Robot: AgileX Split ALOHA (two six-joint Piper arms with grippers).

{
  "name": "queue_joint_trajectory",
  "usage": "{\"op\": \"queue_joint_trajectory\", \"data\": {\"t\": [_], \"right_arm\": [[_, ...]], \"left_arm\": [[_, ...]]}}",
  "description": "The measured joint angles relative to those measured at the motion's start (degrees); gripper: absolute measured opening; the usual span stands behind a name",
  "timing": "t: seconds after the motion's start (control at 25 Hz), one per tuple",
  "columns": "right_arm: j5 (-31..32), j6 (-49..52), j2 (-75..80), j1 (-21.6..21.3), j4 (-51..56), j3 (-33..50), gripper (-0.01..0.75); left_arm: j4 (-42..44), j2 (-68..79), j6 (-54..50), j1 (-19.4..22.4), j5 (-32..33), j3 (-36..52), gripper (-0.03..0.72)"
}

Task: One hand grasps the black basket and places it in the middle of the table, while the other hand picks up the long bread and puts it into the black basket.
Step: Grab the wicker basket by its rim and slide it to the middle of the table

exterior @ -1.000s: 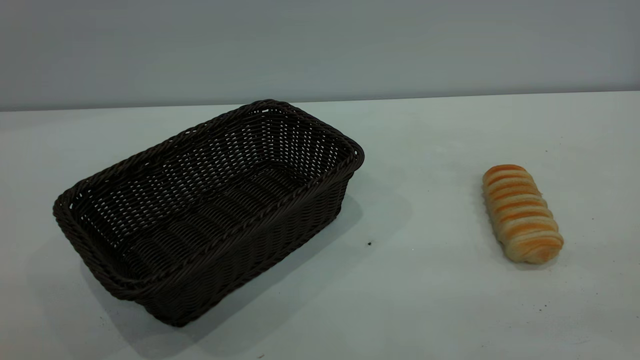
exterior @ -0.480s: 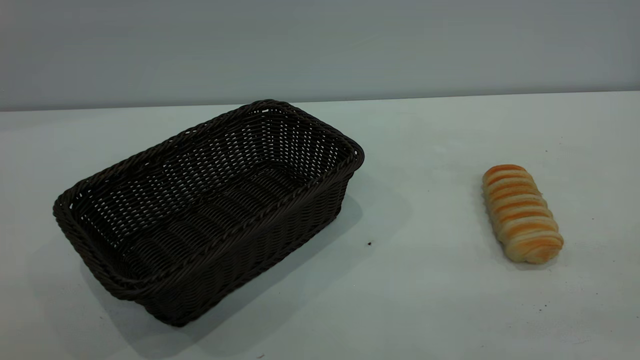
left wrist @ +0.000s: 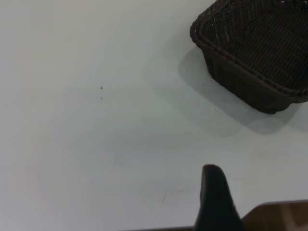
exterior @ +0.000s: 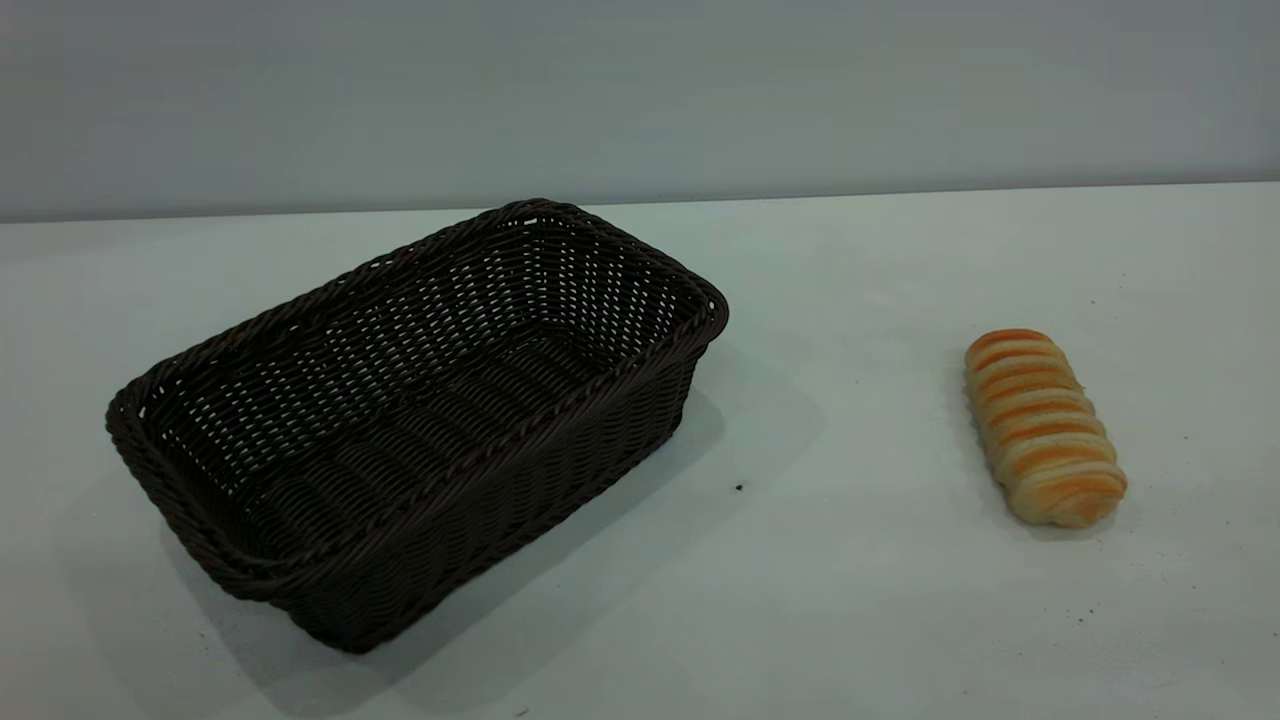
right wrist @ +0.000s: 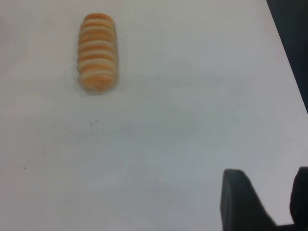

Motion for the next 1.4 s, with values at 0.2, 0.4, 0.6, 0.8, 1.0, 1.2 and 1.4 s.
{"op": "queue_joint_trajectory", "data": {"t": [0.2,0.4,0.6,0.8,1.0,1.2,1.4], "right_arm": [[0.0,0.0,0.0,0.0,0.0,0.0,0.238],[0.0,0.0,0.0,0.0,0.0,0.0,0.238],[0.0,0.3,0.0,0.0,0.7,0.0,0.238],[0.0,0.0,0.0,0.0,0.8,0.0,0.238],[0.0,0.0,0.0,0.0,1.0,0.0,0.238],[0.0,0.0,0.0,0.0,1.1,0.0,0.238],[0.0,0.0,0.0,0.0,1.2,0.0,0.239]], "left_arm": [[0.0,0.0,0.0,0.0,0.0,0.0,0.529],[0.0,0.0,0.0,0.0,0.0,0.0,0.529],[0.0,0.0,0.0,0.0,0.0,0.0,0.529],[0.0,0.0,0.0,0.0,0.0,0.0,0.529],[0.0,0.0,0.0,0.0,0.0,0.0,0.529],[0.0,0.0,0.0,0.0,0.0,0.0,0.529],[0.0,0.0,0.2,0.0,0.0,0.0,0.529]]}}
